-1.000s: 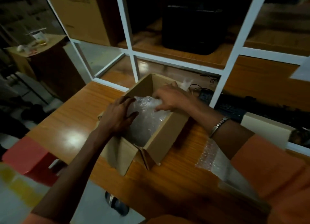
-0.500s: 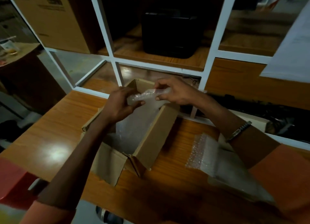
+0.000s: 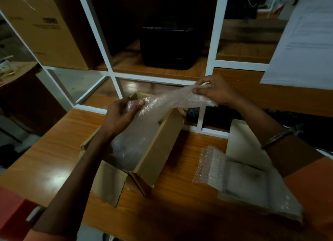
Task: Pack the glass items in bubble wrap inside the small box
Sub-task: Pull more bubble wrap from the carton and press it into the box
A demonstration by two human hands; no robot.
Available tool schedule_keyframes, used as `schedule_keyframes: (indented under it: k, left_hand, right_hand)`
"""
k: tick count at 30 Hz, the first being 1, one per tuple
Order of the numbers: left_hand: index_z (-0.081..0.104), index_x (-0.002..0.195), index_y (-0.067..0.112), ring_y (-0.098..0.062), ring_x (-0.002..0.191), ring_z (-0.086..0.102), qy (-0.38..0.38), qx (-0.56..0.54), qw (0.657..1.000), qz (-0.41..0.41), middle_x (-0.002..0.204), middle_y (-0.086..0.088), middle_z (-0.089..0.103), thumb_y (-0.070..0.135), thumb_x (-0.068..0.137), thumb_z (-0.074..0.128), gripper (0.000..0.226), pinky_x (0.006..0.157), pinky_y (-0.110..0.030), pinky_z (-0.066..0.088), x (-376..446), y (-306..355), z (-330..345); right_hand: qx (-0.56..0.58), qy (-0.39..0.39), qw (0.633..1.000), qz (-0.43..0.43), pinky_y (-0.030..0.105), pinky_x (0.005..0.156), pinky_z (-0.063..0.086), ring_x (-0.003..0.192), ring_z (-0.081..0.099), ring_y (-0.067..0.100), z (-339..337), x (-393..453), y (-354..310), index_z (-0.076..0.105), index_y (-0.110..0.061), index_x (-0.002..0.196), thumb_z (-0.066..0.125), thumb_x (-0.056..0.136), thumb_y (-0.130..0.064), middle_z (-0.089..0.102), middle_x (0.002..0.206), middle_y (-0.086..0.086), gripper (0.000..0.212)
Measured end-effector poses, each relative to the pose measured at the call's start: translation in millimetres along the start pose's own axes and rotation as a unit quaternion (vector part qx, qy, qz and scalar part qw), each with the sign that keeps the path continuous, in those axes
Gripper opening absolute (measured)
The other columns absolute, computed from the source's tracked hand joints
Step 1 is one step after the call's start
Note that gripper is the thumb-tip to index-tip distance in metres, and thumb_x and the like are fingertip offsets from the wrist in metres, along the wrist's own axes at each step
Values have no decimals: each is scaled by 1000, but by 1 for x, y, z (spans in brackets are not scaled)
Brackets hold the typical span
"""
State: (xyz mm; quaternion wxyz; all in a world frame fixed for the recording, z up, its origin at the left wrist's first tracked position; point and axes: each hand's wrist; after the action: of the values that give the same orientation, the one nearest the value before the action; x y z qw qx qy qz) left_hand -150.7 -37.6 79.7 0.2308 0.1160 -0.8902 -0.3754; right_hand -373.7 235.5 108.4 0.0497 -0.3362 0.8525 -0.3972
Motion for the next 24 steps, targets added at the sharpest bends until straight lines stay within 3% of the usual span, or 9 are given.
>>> schedule_keyframes:
  k: [3, 7, 12, 15, 17, 19, 20, 22, 24]
  left_hand:
    - [67, 94, 19, -20, 71, 68, 54, 101, 993, 6, 80, -4, 70, 66, 99, 61, 47, 62, -44, 59, 5, -2, 2]
    - [64, 97, 16, -23, 72, 64, 109, 76, 990, 39, 83, -5, 66, 62, 99, 64, 46, 62, -50, 58, 8, 14, 9]
    - [60, 96, 13, -25, 73, 65, 165, 103, 981, 19, 83, -6, 65, 62, 101, 62, 49, 65, -47, 57, 15, 27, 17]
    - [59, 96, 15, -22, 73, 69, 170, 58, 984, 2, 82, -6, 69, 66, 101, 58, 51, 68, -51, 60, 15, 36, 27]
    - [57, 97, 15, -10, 70, 72, 185, 19, 983, 2, 80, -1, 72, 63, 103, 59, 48, 67, -46, 62, 15, 48, 33]
    - [57, 101, 9, -5, 72, 76, 174, -48, 983, 24, 85, 1, 76, 53, 105, 62, 45, 63, -44, 65, 21, 64, 33]
    - [57, 106, 4, -9, 77, 79, 154, -88, 984, 29, 90, -3, 78, 48, 106, 63, 44, 64, -47, 67, 26, 72, 32]
    - [53, 116, -4, -19, 88, 81, 100, -164, 981, 25, 100, -12, 77, 37, 108, 64, 44, 68, -51, 68, 37, 85, 31]
    - [50, 118, -3, -20, 95, 81, 65, -173, 982, 28, 106, -13, 77, 31, 108, 65, 38, 74, -52, 68, 44, 92, 29]
  right_hand:
    - [-31, 24, 999, 29, 36, 94, 52, 114, 64, 16, -12, -10, 16, 79, -18, 114, 81, 92, -27, 71, 121, -5, 24]
    - [-36, 32, 998, 29, 28, 89, 54, 112, 65, 15, -21, -32, 28, 76, -13, 123, 75, 96, -14, 74, 128, 6, 28]
    - [13, -57, 997, 42, 23, 105, 42, 132, 50, 5, -38, -72, 37, 69, -22, 135, 65, 101, -7, 61, 148, -3, 37]
    - [42, -93, 994, 36, 15, 87, 50, 116, 60, -4, -27, -90, 34, 71, -26, 132, 66, 101, -13, 65, 140, -9, 34]
    - [44, -74, 996, 13, 30, 80, 63, 99, 72, 9, -8, -92, 34, 75, -33, 125, 70, 98, -13, 73, 128, -9, 34]
    - [51, -44, 998, 1, 42, 71, 63, 81, 74, 20, 16, -86, 27, 77, -36, 121, 72, 97, -10, 78, 121, -6, 35]
    - [55, -36, 998, -5, 39, 73, 63, 83, 74, 16, 28, -82, 19, 76, -35, 123, 72, 97, -11, 76, 126, -4, 36]
    - [53, -38, 997, -36, 36, 97, 60, 114, 68, 7, 49, -75, 0, 69, -32, 138, 78, 95, -21, 67, 142, -3, 45]
    - [22, -82, 996, -41, 39, 108, 53, 133, 57, 10, 66, -69, -20, 53, -37, 152, 86, 83, -47, 59, 151, -4, 77]
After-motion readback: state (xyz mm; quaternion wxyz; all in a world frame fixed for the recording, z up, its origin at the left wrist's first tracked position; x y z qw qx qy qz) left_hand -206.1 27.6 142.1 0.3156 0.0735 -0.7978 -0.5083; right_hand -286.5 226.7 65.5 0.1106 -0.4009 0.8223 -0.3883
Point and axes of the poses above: each hand's wrist, its own x-axis towards the middle knuckle, its own z-axis out of the palm, y = z × x
